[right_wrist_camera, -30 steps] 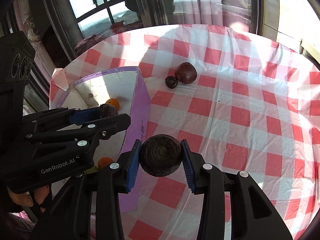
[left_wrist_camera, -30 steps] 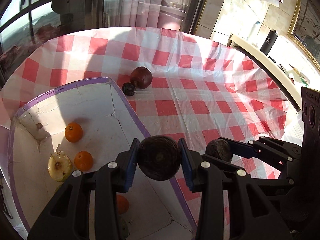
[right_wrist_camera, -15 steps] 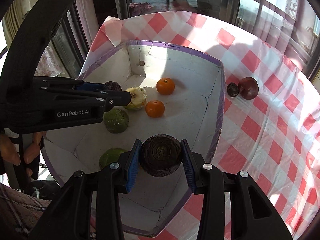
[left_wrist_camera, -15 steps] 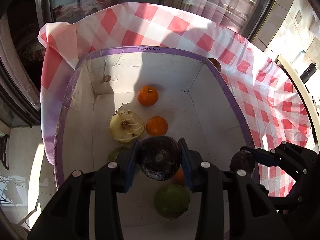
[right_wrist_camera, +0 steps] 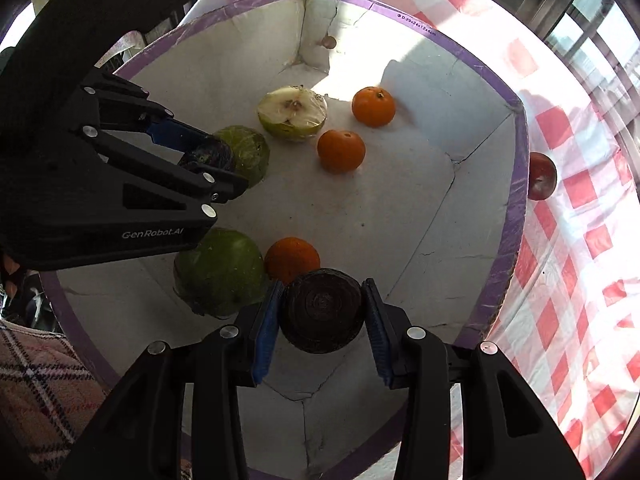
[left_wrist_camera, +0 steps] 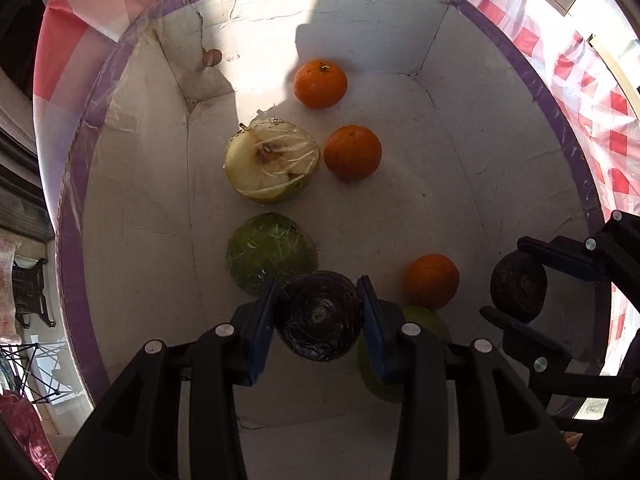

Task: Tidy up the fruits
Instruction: 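Carry both plums into the white box and open both tools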

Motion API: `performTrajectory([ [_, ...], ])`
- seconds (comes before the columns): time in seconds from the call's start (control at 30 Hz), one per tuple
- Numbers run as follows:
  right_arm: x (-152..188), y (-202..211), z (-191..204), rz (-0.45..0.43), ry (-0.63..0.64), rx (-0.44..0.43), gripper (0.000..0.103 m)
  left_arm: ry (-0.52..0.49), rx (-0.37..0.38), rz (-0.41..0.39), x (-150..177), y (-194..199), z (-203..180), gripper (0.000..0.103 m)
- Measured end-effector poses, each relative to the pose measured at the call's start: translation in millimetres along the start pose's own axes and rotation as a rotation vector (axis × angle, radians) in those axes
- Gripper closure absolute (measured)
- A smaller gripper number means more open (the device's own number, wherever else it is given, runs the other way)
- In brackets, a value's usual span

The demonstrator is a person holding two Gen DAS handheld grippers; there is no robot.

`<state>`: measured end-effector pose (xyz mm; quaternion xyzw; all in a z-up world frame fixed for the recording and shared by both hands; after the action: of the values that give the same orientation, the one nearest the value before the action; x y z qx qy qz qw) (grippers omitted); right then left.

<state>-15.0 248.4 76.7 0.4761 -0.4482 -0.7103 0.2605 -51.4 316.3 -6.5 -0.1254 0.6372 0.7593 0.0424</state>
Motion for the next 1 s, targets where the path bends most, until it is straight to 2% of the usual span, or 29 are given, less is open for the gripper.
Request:
performTrajectory([
  [0.07, -3, -5, -1, 0.038, 0.001, -0.010, 0.063, 0.024, -0.017, 0.048, 2, -6, 5, 0.063],
  [0.17, -5, -14, 4, 0.092, 0.114, 0.098, 0.064, 0.038, -0.007, 0.075, 5, -9, 8, 0.063],
  [0.2, -5, -15, 9, 0.101, 0.142, 0.104, 0.064, 0.036, 0.000, 0.071, 6, -8, 7, 0.061],
  [0.23, -5, -15, 11, 0.098, 0.142, 0.097, 0.065, 0.040, 0.001, 0.069, 7, -8, 9, 0.057],
  [0.27, -4, -16, 12, 0.096, 0.136, 0.085, 0.065, 0.049, -0.003, 0.071, 7, -8, 11, 0.045],
  [0.3, -4, -16, 13, 0.099, 0.132, 0.082, 0.064, 0.057, 0.004, 0.068, 8, -7, 12, 0.040],
  [0.33, -3, -16, 13, 0.099, 0.128, 0.086, 0.058, 0.057, 0.014, 0.061, 8, -5, 11, 0.039],
  [0.37, -2, -14, 12, 0.091, 0.123, 0.087, 0.042, 0.053, 0.020, 0.056, 8, -4, 10, 0.035],
  [0.4, -2, -11, 12, 0.075, 0.116, 0.085, 0.035, 0.048, 0.029, 0.050, 9, -3, 9, 0.031],
  [0.57, -2, 19, 10, -0.039, 0.043, 0.018, 0.028, 0.030, 0.065, -0.011, 10, 10, 4, 0.021],
  [0.63, -2, 34, 6, -0.107, 0.000, -0.023, 0.025, 0.065, 0.094, -0.047, 9, 19, 7, 0.019],
  [0.77, 2, 68, -13, -0.247, -0.117, -0.121, 0.022, 0.197, 0.175, -0.143, -1, 42, 16, 0.008],
  [0.9, 4, 96, -53, -0.387, -0.300, -0.210, 0.018, 0.322, 0.202, -0.256, -22, 68, 19, 0.003],
  [1.0, 6, 110, -99, -0.512, -0.510, -0.344, 0.017, 0.344, 0.182, -0.309, -46, 85, 11, 0.002],
])
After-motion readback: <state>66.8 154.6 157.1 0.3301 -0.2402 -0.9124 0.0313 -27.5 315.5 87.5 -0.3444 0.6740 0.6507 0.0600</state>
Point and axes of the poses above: each gripper's, at about its wrist camera, not at the fingertips, and y roughly against the way its jaws point, z to its left, x to its underside, the point moved 7 cm from there along -y, roughly the way its jaws point, and after that the axes turned 12 degrees about -x, right-handed, at the moved point
